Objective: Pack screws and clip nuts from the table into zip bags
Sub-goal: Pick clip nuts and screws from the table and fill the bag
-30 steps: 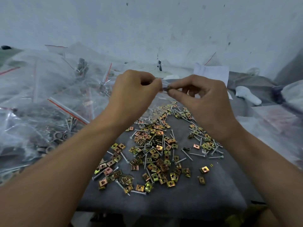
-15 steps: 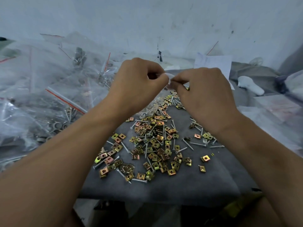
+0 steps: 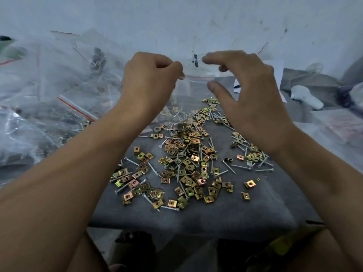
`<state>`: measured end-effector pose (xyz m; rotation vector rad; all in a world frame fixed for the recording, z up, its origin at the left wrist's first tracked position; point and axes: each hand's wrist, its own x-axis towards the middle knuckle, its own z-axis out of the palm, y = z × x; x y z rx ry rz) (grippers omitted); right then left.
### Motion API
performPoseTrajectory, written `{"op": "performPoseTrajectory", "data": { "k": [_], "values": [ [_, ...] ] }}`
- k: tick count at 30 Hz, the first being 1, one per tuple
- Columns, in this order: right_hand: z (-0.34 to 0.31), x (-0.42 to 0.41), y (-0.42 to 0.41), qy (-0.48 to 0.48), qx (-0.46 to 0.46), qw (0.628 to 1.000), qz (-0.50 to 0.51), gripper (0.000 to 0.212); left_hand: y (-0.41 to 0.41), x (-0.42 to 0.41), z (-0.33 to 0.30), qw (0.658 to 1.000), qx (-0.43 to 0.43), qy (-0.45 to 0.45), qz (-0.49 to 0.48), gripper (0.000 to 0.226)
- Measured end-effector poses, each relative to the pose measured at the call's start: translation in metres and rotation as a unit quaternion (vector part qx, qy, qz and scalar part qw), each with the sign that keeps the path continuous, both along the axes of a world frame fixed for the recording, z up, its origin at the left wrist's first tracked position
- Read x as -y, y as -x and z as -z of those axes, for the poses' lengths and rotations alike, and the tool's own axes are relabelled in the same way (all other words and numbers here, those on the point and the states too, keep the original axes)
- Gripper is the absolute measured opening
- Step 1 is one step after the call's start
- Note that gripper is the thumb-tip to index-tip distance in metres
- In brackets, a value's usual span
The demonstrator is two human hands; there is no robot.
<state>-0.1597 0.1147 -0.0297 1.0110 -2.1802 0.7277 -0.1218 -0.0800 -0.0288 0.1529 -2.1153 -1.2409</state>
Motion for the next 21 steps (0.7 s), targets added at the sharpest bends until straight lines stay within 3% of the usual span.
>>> {"op": "performPoseTrajectory", "data": {
  "k": [3, 5, 7, 13, 21],
  "values": [
    [0.009, 0.004, 0.006, 0.044, 0.073, 0.996, -0.027, 0.018, 0.002, 0.008, 0.0, 0.997, -0.023, -0.068, -0.031, 0.026],
    [0.02, 0.007, 0.014, -0.027, 0.167, 0.985, -0.028, 0.013, 0.003, 0.013, 0.001, 0.994, -0.041, -0.084, -0.058, 0.029],
    [0.034, 0.011, 0.021, -0.115, 0.202, 0.972, -0.032, 0.014, 0.003, 0.017, 0.001, 0.993, -0.049, -0.083, -0.072, 0.03],
    [0.051, 0.028, 0.028, -0.258, 0.181, 0.948, -0.038, 0.021, 0.003, 0.019, 0.0, 0.993, -0.031, -0.083, -0.079, 0.026],
    [0.052, 0.037, 0.019, -0.331, 0.12, 0.936, -0.008, 0.021, 0.003, 0.018, 0.004, 0.994, -0.017, -0.076, -0.077, 0.025]
  ]
}}
